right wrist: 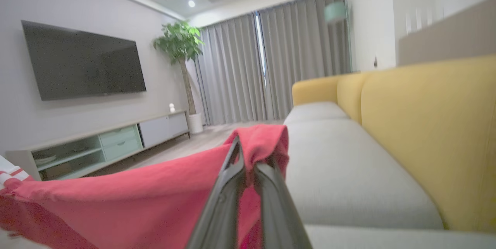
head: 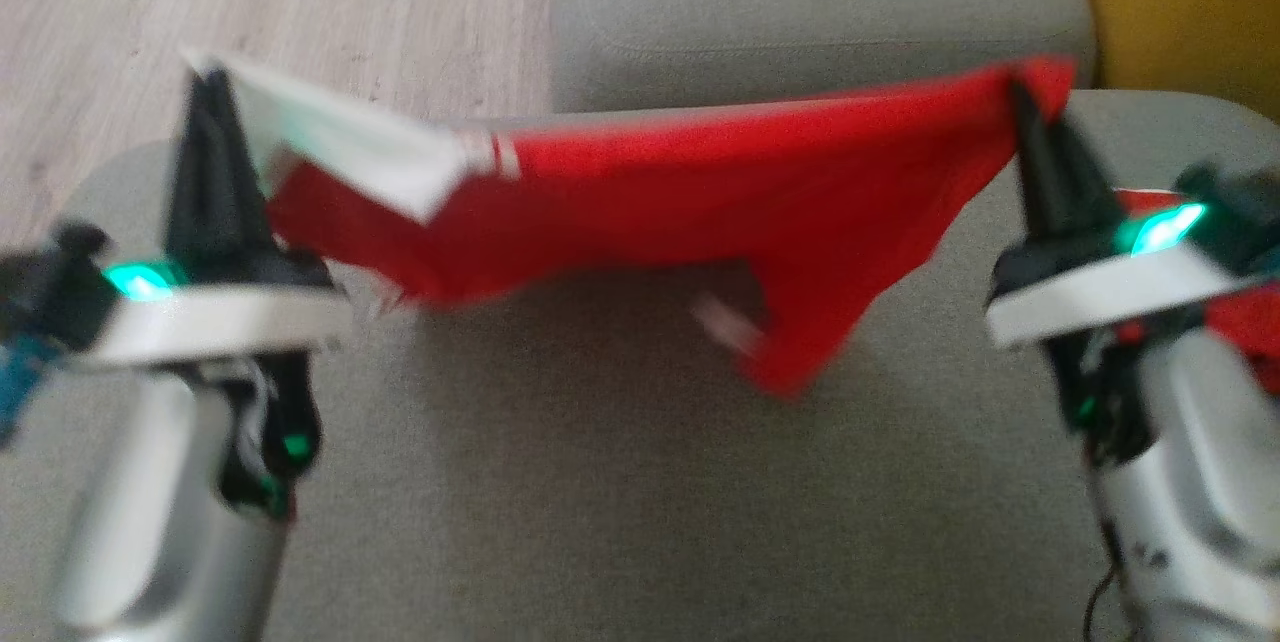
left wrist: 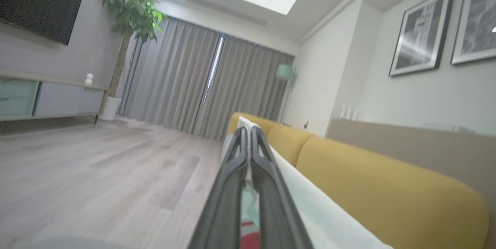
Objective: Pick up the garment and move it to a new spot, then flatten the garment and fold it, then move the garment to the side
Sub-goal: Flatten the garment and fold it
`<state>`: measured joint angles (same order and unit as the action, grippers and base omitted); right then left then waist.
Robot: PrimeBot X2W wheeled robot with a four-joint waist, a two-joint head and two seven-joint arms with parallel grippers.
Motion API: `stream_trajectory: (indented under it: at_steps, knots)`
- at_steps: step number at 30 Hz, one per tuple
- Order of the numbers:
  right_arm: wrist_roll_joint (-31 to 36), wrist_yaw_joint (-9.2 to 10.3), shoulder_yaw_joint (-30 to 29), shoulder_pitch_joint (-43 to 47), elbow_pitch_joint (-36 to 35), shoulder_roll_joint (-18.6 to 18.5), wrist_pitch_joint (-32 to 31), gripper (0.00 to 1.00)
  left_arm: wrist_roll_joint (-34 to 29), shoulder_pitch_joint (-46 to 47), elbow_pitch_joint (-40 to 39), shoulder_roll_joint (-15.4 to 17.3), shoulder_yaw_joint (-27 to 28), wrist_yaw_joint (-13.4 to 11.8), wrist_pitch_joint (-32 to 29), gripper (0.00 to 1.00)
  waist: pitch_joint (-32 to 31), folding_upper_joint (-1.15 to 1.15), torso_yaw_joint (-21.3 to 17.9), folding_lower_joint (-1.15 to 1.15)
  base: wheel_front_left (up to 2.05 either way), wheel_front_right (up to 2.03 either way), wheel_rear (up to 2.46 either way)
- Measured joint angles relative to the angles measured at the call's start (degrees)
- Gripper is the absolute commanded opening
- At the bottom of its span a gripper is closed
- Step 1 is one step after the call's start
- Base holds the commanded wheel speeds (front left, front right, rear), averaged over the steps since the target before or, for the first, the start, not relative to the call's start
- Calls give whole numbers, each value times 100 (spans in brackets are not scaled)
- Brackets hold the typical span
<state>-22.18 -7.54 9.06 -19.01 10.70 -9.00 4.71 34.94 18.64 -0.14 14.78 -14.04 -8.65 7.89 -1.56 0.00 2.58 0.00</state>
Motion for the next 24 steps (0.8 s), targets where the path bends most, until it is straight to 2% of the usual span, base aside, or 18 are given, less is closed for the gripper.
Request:
stream_trajectory:
  at_steps: [8, 15, 20, 24]
  knots:
    - [62, 0, -59, -963, -1541, -337, -294, 0, 338, 1160, -1068, -79, 479, -230, -177, 0, -219, 0, -155, 0, 0, 0, 0]
    - [218, 0, -290, -1073, -2707, -366, -1000, 0, 332, 1434, -2277, -56, 676, -608, -455, 0, -299, 0, -240, 0, 0, 0, 0]
    - [267, 0, -524, -839, -3134, -42, -1760, 0, 268, 1652, -2668, 100, 671, -754, -846, 0, -162, 0, -261, 0, 0, 0, 0]
    - [310, 0, -676, -757, -2909, 75, -2169, 0, 419, 1665, -2252, 158, 682, -758, -1072, 0, 60, 0, -294, 0, 0, 0, 0]
